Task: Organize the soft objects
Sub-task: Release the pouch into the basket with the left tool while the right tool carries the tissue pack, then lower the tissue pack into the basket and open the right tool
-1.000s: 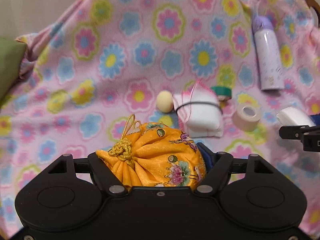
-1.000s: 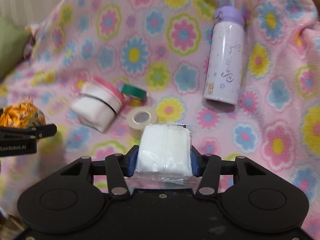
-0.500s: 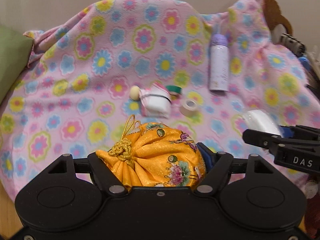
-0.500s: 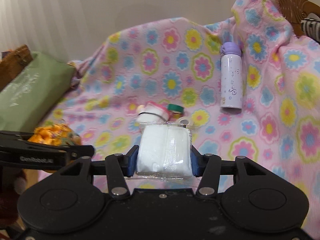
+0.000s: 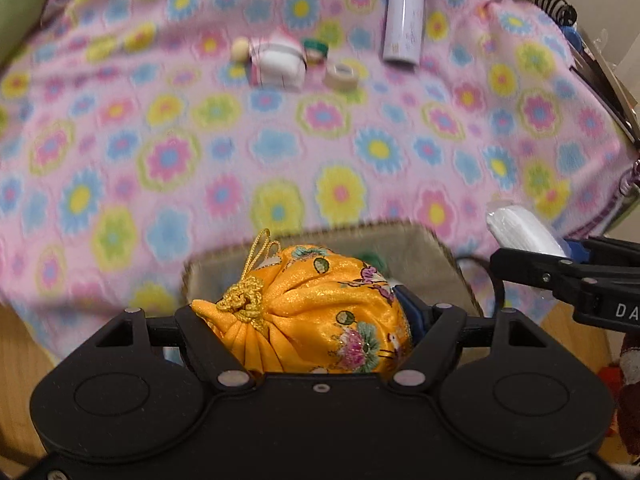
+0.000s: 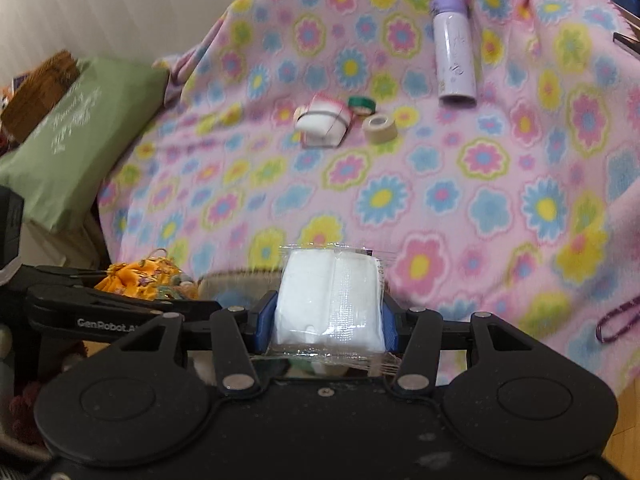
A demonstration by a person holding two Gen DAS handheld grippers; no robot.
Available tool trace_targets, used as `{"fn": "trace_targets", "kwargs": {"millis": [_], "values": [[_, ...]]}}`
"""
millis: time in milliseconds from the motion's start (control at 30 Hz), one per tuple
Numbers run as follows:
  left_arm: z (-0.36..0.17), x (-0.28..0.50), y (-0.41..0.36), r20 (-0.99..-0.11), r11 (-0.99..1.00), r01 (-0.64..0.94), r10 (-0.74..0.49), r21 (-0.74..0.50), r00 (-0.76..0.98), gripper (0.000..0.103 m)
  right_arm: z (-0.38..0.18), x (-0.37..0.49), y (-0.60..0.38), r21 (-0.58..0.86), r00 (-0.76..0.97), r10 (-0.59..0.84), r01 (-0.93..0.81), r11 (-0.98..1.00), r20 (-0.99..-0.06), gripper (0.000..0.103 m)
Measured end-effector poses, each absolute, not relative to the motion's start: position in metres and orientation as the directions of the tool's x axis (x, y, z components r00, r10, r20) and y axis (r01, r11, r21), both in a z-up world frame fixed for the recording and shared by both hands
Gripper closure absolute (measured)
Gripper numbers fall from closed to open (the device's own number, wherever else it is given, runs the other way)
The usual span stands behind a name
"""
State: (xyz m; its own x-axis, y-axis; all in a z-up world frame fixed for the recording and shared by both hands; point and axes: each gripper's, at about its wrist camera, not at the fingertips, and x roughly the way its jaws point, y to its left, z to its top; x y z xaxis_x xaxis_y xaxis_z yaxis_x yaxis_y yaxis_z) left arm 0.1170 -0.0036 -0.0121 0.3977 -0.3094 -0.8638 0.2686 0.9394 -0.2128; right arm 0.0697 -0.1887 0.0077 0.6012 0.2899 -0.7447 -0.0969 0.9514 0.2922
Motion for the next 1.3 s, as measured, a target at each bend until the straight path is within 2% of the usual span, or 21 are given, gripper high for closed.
{"fn": "trace_targets", "kwargs": {"millis": [367, 800, 1300], "values": [[-0.032, 0.095, -0.007, -0.891, 0.929, 0.301, -0.313, -0.215, 0.329, 0.031, 0.004, 0.073, -0.174, 0.272, 0.515, 0.309, -0.148, 0.951, -0.800, 0.053], [-0.037, 0.095, -0.007, -0.896, 0.924, 0.308, -0.322, -0.227, 0.306, 0.029, -0.002, 0.081, -0.172, 0.281, 0.487, 0.315, -0.144, 0.949, -0.815, 0.052], [-0.028, 0.088, -0.012, -0.876, 0.904, 0.366, -0.348, -0.219, 0.335, 0.015, 0.000, 0.081, -0.171, 0.298, 0.501, 0.337, -0.160, 0.941, -0.797, 0.045]]}}
